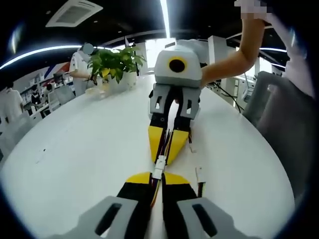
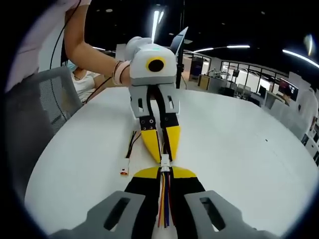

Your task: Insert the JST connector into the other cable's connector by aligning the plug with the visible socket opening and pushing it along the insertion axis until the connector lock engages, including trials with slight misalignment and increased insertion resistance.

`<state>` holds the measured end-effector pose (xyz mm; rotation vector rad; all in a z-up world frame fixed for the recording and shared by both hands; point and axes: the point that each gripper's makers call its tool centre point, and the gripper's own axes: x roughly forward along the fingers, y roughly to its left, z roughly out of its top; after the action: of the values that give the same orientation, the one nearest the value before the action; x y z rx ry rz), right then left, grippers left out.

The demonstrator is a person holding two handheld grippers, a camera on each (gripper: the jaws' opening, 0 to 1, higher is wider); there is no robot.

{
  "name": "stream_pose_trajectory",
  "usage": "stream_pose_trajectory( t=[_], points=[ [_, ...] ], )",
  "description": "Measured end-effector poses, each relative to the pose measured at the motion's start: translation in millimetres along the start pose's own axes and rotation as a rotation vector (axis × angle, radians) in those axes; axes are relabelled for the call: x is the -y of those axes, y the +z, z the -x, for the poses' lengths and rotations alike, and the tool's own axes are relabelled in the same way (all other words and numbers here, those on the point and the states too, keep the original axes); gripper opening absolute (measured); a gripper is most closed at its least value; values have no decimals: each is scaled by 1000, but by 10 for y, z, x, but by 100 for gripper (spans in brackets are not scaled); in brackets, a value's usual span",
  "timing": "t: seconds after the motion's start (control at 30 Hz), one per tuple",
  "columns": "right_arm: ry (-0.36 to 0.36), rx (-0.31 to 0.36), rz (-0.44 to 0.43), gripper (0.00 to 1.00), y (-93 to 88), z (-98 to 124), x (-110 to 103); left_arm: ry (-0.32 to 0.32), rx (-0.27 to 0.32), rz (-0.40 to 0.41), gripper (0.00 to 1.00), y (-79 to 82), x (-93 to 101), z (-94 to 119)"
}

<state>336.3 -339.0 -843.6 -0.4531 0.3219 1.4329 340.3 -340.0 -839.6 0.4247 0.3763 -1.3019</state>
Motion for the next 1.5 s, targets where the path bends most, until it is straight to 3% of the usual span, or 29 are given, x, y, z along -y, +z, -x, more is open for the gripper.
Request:
stream_pose_trajectory(
  t=[0.4,0.9,1.27,1.5],
  points=[
    [12,33,-15,4,31,2,-4,13,23,51,1,-1,-28,17],
    [29,47,-56,4,-21,-14,5,30,10,75,2,-84,-28,76],
    [1,48,-105,7,-69,-31,88,68,54,119,7,22,-57,174],
    [-23,59,-118,12,-48,-13,133,66,47,123,10,43,6,228]
  ],
)
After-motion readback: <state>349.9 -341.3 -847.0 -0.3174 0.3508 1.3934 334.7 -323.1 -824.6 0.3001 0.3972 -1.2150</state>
